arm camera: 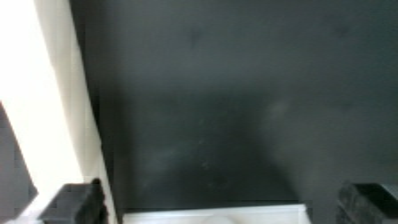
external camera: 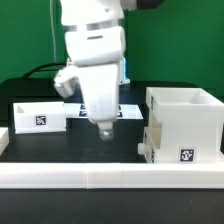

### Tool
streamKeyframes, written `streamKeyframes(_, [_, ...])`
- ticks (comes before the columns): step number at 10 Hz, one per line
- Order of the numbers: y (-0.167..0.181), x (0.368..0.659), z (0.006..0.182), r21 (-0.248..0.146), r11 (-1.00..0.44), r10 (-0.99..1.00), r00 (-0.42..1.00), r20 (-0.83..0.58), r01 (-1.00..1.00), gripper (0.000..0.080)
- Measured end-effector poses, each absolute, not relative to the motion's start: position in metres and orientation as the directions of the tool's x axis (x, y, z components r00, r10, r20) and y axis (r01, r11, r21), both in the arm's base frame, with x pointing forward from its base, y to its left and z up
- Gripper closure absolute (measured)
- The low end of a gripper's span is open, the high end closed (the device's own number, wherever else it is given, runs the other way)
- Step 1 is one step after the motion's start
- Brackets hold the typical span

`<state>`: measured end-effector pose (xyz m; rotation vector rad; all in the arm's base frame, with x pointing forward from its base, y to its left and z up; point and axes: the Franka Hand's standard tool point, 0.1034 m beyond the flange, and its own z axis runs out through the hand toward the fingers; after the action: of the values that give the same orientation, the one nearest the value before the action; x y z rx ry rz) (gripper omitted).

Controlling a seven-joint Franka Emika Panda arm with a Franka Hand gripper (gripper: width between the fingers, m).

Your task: Assemble drawer

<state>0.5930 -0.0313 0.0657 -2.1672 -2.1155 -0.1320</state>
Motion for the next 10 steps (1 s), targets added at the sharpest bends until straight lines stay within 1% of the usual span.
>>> streamKeyframes(1, [-0.040,0.582,0.070,-0.012,-0.054,0.989,0.055,0.139,0.998,0.0151])
streamKeyframes(3, [-0.047,0.563,0.071,-0.027,-0.084,0.988,0.087,0.131,0.996,0.0151])
streamKeyframes(4, [-0.049,0.554,0.073,-0.021,-0.088,0.988,0.090,0.125,0.996,0.0151])
streamKeyframes(5, [-0.049,0.541,0.075,-0.013,-0.121,0.986,0.122,0.115,0.993,0.0151])
streamKeyframes(6, [-0.049,0.528,0.075,-0.006,-0.129,0.986,0.129,0.108,0.992,0.0151])
streamKeyframes(7, [-0.049,0.516,0.072,-0.016,-0.133,0.986,0.134,0.104,0.991,0.0151])
streamKeyframes(9, [-0.049,0.520,0.072,-0.020,-0.167,0.980,0.168,0.105,0.986,0.0151])
streamKeyframes(10, [-0.048,0.519,0.071,-0.026,-0.207,0.972,0.209,0.105,0.978,0.0151])
